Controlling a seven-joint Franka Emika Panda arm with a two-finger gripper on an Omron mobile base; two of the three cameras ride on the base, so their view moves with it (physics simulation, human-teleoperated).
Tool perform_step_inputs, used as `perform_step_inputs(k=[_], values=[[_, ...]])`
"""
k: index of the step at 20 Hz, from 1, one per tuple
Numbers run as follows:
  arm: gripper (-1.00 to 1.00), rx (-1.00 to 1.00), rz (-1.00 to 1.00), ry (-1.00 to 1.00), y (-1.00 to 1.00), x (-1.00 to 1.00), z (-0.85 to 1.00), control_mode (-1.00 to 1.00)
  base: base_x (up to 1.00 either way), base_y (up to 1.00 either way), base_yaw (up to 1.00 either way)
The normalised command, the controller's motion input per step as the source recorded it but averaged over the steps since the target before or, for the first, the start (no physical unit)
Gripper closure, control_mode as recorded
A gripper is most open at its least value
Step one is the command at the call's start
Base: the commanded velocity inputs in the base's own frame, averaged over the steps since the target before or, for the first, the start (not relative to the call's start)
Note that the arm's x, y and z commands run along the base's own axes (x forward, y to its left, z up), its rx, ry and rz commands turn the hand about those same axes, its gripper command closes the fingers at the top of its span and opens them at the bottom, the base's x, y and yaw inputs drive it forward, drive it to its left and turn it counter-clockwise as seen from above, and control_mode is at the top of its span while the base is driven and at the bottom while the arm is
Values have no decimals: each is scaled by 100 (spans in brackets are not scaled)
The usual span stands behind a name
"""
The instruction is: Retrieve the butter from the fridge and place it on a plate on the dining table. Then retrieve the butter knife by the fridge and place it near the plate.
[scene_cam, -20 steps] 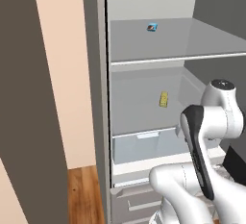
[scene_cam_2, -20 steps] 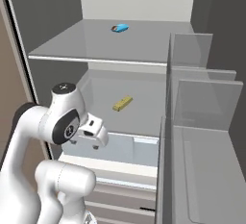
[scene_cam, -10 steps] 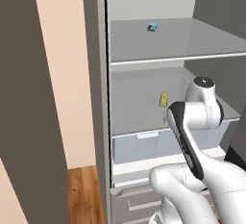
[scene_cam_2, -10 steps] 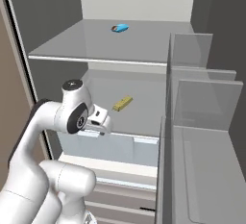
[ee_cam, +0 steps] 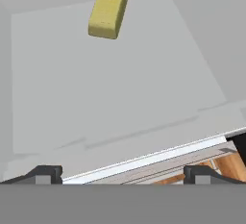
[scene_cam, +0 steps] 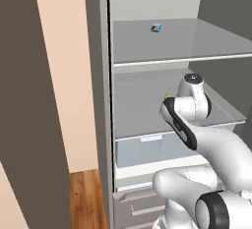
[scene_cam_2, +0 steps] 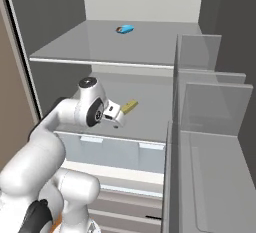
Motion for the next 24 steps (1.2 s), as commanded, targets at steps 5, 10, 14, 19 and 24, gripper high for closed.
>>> perform_step_inputs(k=[5, 10, 14, 19, 24], values=[[-100, 0, -12, -2, -16, 62, -7, -100, 0, 0, 0], [-100, 3, -12, -3, 0, 11, 0, -100, 0, 0, 0], [-100, 5, -7, -5, -4, 23, 0, -100, 0, 0, 0], [-100, 11, 0, -8, -1, -2, 1, -100, 0, 0, 0], [-100, 3, 0, -2, 0, 14, 0, -100, 0, 0, 0]])
